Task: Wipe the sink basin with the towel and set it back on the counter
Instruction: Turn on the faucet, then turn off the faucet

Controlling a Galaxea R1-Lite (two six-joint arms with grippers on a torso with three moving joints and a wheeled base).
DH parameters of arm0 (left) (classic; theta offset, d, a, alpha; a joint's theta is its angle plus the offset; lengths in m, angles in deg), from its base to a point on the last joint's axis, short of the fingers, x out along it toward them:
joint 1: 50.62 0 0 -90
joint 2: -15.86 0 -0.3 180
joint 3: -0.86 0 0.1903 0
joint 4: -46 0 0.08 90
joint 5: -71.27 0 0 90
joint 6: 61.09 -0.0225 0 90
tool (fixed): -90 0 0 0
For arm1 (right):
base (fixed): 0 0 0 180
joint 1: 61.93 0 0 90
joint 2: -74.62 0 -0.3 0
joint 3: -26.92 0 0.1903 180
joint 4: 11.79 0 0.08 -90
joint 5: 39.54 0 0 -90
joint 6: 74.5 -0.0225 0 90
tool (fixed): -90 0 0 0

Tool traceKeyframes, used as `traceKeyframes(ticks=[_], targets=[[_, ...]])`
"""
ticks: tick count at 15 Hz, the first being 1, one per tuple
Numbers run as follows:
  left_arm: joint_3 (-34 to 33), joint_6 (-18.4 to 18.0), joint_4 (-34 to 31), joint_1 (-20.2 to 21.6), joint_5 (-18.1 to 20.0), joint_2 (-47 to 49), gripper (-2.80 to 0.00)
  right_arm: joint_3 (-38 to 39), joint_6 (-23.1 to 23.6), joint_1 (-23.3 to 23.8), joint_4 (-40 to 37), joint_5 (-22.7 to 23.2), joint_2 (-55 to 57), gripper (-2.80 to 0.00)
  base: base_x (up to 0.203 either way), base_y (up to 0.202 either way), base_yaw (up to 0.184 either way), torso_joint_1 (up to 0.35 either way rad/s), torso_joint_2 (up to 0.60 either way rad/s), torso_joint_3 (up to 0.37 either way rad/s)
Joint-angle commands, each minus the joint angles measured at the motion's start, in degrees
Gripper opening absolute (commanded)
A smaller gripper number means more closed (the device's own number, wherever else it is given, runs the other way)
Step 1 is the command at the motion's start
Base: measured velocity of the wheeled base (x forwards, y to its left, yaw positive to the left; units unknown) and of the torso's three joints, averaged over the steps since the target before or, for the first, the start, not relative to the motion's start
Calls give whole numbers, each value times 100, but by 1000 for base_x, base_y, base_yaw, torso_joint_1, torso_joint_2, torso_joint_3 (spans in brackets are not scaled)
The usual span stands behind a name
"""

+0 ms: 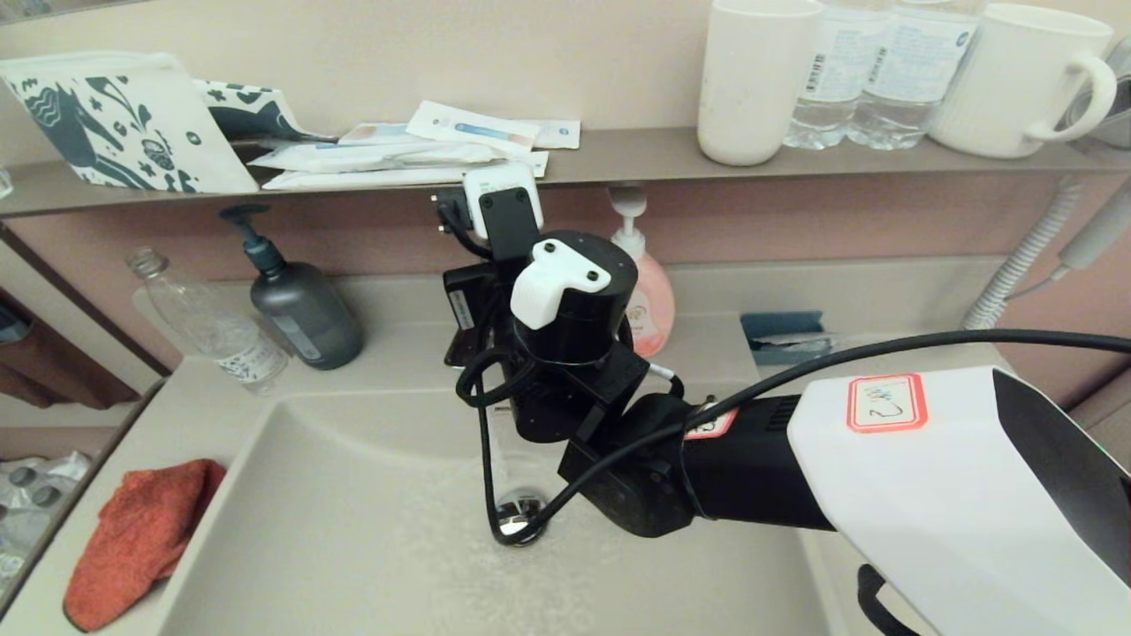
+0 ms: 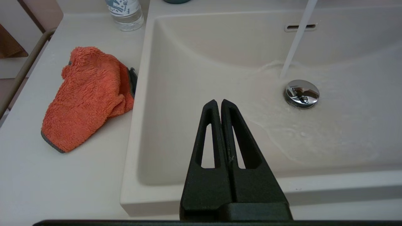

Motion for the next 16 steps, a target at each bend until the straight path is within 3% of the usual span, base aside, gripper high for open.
traceKeyframes(ticks=[1, 11, 16], targets=[[-1, -3, 0, 1, 0, -2, -280, 115, 15, -7, 10, -29, 3, -280, 0, 0, 0, 0, 0, 0], [-1, -3, 0, 1, 0, -2, -280, 1229, 17, -114, 17, -68, -807, -280, 0, 0, 0, 0, 0, 0], [-1, -3, 0, 1, 0, -2, -280, 3251, -134, -337, 80, -225, -2008, -280, 0, 0, 0, 0, 0, 0]])
